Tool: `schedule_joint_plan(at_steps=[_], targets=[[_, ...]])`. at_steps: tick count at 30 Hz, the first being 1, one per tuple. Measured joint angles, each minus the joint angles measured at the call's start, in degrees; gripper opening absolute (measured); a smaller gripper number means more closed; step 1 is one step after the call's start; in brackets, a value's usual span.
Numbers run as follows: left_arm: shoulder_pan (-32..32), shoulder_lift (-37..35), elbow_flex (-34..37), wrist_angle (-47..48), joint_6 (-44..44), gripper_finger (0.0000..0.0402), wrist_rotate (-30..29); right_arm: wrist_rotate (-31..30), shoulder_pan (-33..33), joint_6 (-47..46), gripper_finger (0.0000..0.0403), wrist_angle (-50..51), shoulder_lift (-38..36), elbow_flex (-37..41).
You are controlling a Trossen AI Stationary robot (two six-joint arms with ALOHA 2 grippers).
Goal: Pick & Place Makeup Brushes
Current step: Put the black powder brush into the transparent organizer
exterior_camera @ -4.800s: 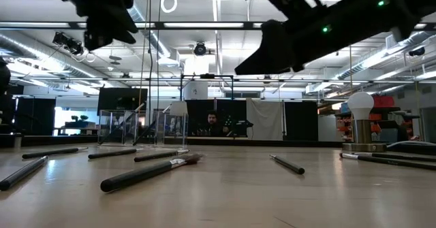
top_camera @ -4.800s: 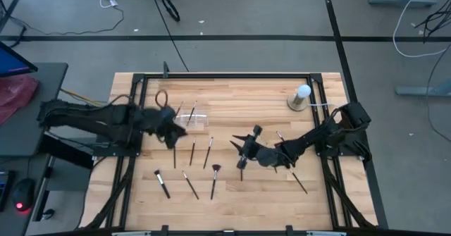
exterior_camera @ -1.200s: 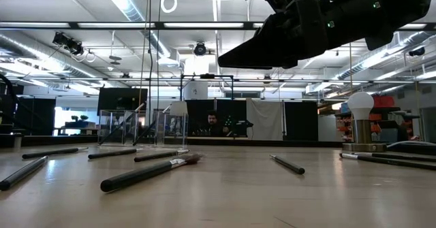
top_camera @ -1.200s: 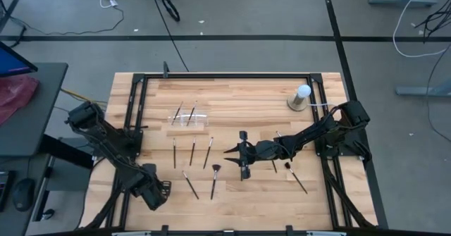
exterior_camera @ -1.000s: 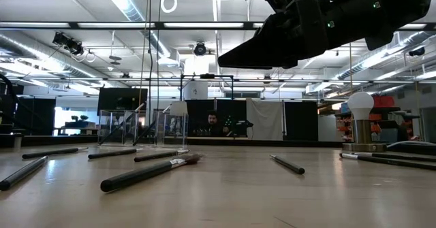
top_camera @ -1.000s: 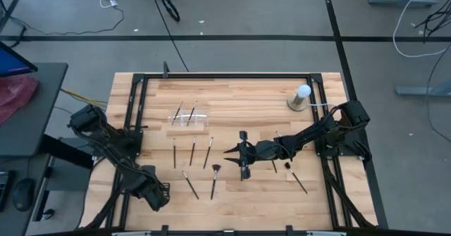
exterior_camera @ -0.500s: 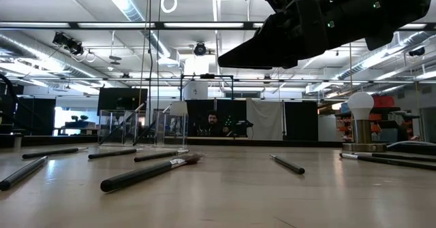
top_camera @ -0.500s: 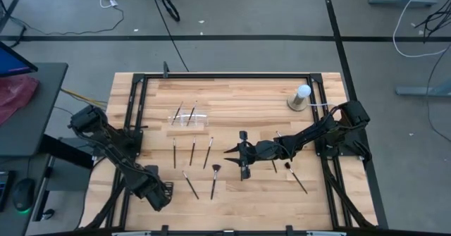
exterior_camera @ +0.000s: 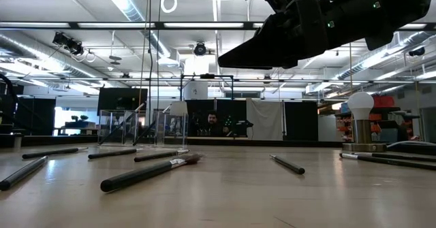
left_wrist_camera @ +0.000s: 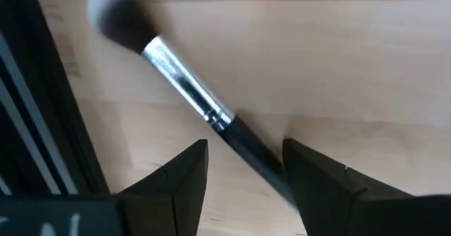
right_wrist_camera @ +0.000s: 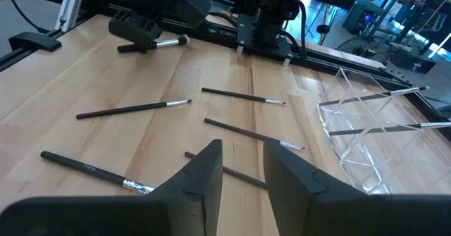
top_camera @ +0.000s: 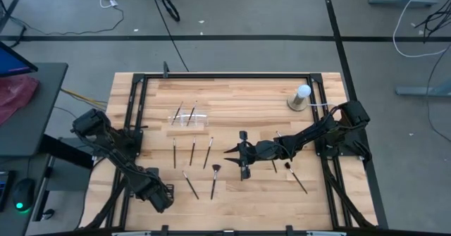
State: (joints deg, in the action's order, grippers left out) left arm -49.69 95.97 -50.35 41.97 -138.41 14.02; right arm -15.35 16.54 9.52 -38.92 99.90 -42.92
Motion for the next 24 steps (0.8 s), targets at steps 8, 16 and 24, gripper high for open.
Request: schedule_joint_plan(at_steps=[8,16,24], targets=[[-0.33,0.87,-0.04,0.04,0.82,0.0195,-3.30,0.02,0.00,0.00,0.0107,0.02,0.00,0.00],[-0.87,0.96,-0.04,1.35,2.77,0.0183,-7.86,0.02,0.00,0.00,0.0107,0.00,0.00,0.00],[-1.96,1.05,-0.09,2.73,4.33,0.0108,-13.35,0.02,0.00,0.00,0.0107,0.00,0.00,0.00]])
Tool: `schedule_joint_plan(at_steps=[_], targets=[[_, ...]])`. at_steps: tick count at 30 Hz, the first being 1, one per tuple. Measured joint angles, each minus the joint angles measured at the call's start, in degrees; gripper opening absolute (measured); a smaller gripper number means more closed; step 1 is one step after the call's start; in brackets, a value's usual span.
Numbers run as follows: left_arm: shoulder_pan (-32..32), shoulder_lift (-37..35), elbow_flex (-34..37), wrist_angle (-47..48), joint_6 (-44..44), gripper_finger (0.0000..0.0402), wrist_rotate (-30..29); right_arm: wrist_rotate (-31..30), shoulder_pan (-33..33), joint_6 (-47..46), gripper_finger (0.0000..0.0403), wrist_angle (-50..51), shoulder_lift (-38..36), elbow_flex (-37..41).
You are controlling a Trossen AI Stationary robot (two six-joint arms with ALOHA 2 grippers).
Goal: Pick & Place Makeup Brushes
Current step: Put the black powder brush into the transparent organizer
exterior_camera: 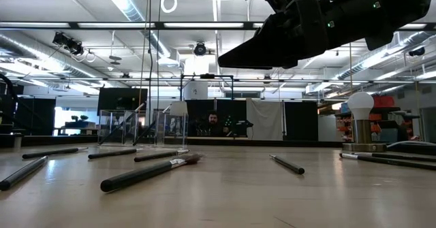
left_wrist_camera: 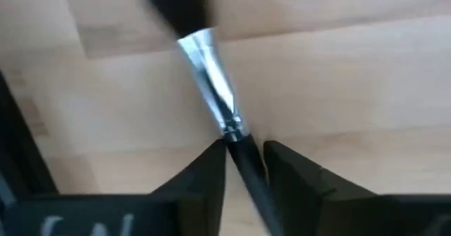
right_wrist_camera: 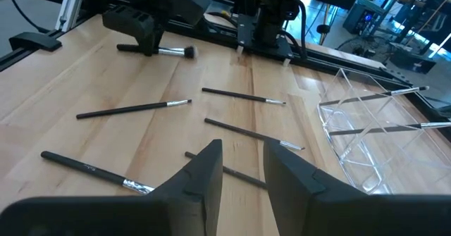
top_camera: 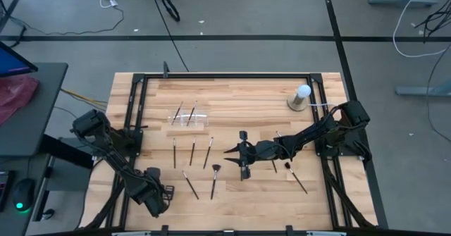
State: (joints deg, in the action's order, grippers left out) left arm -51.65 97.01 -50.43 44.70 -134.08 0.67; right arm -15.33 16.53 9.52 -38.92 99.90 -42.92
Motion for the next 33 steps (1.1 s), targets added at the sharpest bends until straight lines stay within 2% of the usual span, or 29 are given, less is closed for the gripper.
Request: schedule_joint_plan(at_steps=[7,19,26,33], targets=[[-0.38,0.02,0.04,1.00,2.55,0.0046,-1.08,0.00,0.00,0.00,0.0107,0.00,0.00,0.00],[-0.38,-0.34,-0.67,1.98,6.37,0.0045,-2.06,-0.02,0.02,0.02,0.0107,0.57,0.00,0.00],[0.03,-3.02,-2.63,6.19,7.28,0.0045,-20.38,-0.11,0.04,-0.20,0.0107,5.07,0.00,0.00],[3.93,-3.78,-4.49,3.04,28.42,0.0045,-45.90,-2.24,0.04,-2.80,0.0107,11.41,-2.88,0.02]])
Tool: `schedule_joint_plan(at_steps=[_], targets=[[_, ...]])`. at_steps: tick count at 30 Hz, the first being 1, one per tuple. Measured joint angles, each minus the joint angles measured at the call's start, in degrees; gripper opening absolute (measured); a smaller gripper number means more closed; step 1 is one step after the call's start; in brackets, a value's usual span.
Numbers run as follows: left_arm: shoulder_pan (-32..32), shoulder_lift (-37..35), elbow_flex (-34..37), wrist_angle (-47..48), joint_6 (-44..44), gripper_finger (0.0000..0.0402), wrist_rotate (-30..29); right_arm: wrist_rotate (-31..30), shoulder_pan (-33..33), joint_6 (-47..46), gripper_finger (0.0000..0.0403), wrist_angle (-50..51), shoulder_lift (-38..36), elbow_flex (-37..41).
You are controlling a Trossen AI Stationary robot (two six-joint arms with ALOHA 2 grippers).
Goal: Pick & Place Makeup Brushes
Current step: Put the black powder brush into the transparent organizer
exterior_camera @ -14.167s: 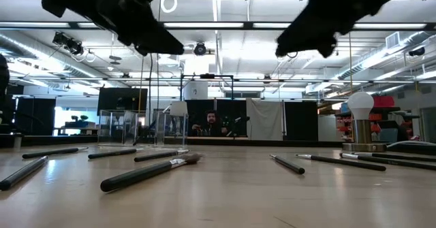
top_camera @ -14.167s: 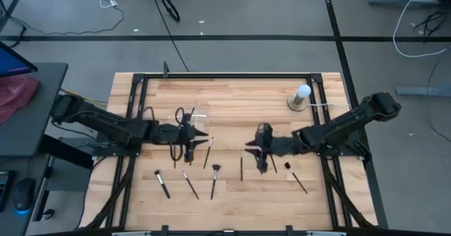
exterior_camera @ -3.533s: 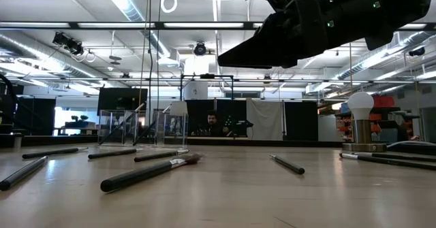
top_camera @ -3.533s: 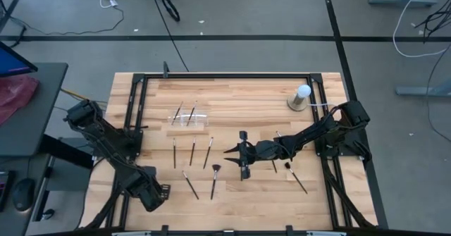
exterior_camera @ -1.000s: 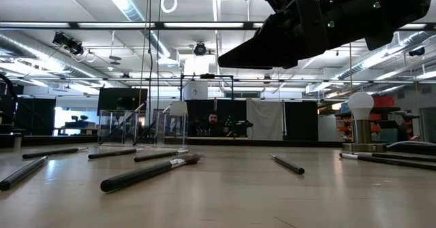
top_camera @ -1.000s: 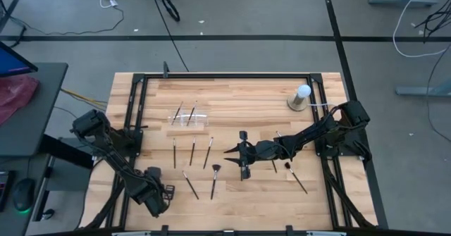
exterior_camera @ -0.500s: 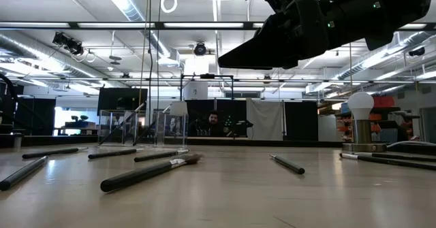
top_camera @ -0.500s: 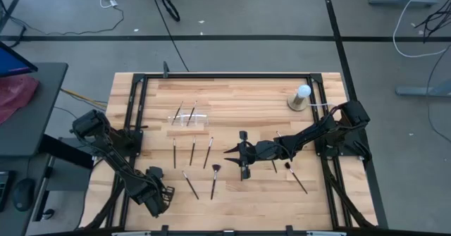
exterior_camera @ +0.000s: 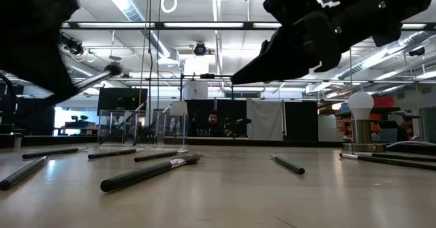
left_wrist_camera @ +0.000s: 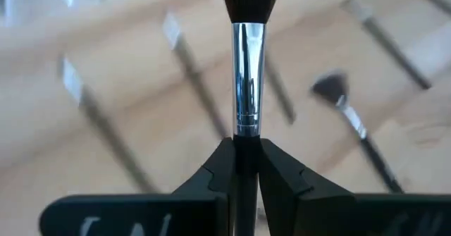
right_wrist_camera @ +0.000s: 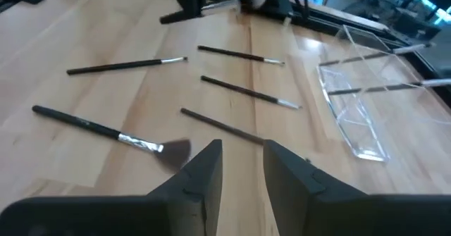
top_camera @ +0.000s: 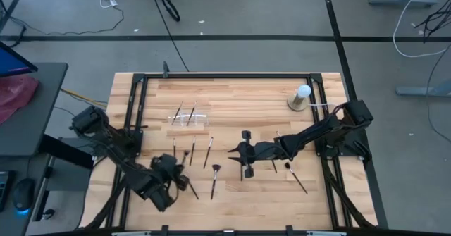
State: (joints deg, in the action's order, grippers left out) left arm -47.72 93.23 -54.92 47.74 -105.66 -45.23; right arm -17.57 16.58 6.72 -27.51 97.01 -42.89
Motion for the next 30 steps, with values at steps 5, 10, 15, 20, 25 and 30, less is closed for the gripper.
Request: schedule_joint_plan(at_steps=[5,10,15,20,25,30], targets=[[6.07,-0.01,-0.02,-9.84,25.23,0.0045,-6.87,-1.00,-0.07,-2.39,0.0107,4.38,-3.63,0.00],[13.28,-0.06,1.46,-23.94,53.90,0.0045,-5.98,-1.46,-1.22,-7.00,0.0107,10.15,-6.53,0.00],[21.63,-0.09,8.89,-47.52,76.61,0.0045,1.72,-1.44,-2.77,-13.50,0.0115,13.53,-7.13,0.00],[28.40,-0.09,19.03,-80.70,94.59,0.0044,10.46,-1.39,-3.50,-17.02,0.0140,15.64,-7.13,0.00],[33.29,-0.90,24.81,-101.68,104.88,0.0044,10.86,-0.88,-3.45,-18.55,0.0164,15.65,-7.13,0.00],[39.12,-4.45,25.80,-102.35,106.37,0.0044,6.39,-0.85,-3.45,-19.84,0.0173,14.33,-7.13,0.00]])
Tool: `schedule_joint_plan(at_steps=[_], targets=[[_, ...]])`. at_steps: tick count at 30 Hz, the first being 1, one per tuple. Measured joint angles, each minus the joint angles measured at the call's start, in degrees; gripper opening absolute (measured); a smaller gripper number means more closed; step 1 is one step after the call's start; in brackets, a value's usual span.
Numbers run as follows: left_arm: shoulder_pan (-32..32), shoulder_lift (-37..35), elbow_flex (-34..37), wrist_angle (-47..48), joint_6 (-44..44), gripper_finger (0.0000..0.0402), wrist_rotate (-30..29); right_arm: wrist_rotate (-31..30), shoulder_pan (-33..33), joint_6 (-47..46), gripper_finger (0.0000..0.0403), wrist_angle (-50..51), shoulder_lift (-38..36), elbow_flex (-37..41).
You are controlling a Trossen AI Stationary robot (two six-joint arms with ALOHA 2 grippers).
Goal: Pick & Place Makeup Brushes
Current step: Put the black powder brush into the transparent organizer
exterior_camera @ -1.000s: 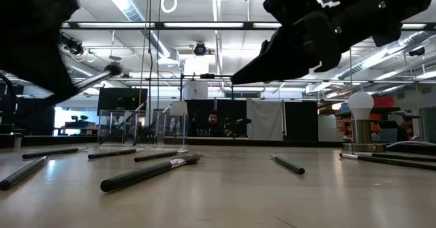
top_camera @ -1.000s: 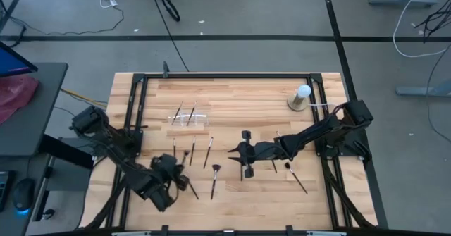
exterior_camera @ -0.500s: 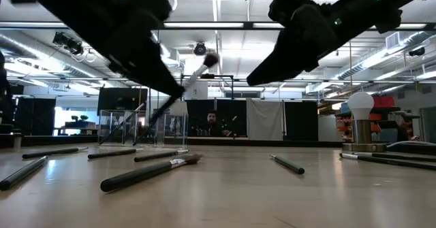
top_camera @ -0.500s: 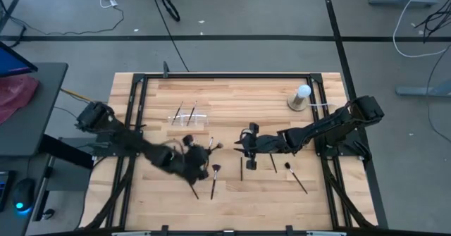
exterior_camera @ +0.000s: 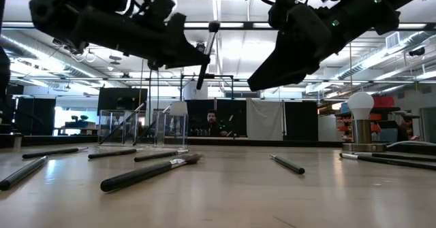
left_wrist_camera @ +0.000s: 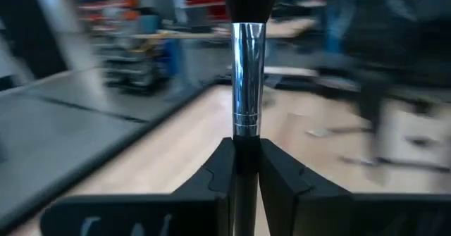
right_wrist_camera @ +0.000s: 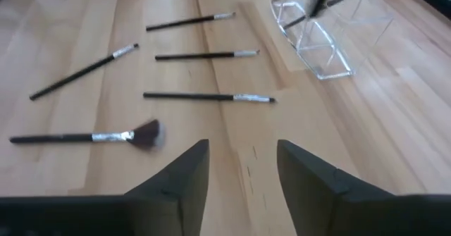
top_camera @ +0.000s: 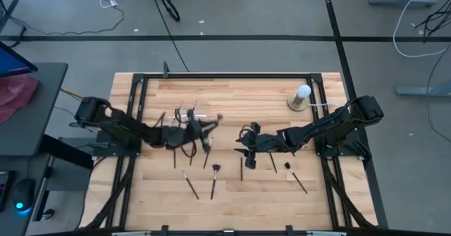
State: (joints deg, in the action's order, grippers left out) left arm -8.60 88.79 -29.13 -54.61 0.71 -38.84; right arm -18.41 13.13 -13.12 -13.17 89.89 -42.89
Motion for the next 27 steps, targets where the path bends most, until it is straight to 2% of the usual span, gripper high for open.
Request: schedule_joint_plan(at_steps=[4,6,11,16,20,27], targets=[[4.53,-2.14,-0.03,1.89,-0.08,0.0044,-5.10,0.01,-0.01,0.03,0.0173,-1.84,0.00,-0.02],[6.37,-2.76,-0.12,6.46,-1.95,0.0044,-7.76,0.12,0.04,0.04,0.0171,-2.16,0.00,-0.02],[8.29,-2.39,-0.06,17.45,-11.48,0.0044,-8.17,1.55,0.08,0.10,0.0167,-2.14,0.00,-0.02],[8.10,-2.11,-0.01,21.26,-15.07,0.0044,-11.15,1.57,0.13,0.28,0.0166,-2.16,0.00,-0.02],[9.40,-2.11,1.08,21.10,-16.54,0.0044,-10.99,1.55,0.71,0.64,0.0167,-2.16,0.00,-0.02],[12.15,-2.11,3.43,21.16,-21.84,0.0046,-5.37,1.57,1.25,1.60,0.0166,-2.18,0.00,-0.02]])
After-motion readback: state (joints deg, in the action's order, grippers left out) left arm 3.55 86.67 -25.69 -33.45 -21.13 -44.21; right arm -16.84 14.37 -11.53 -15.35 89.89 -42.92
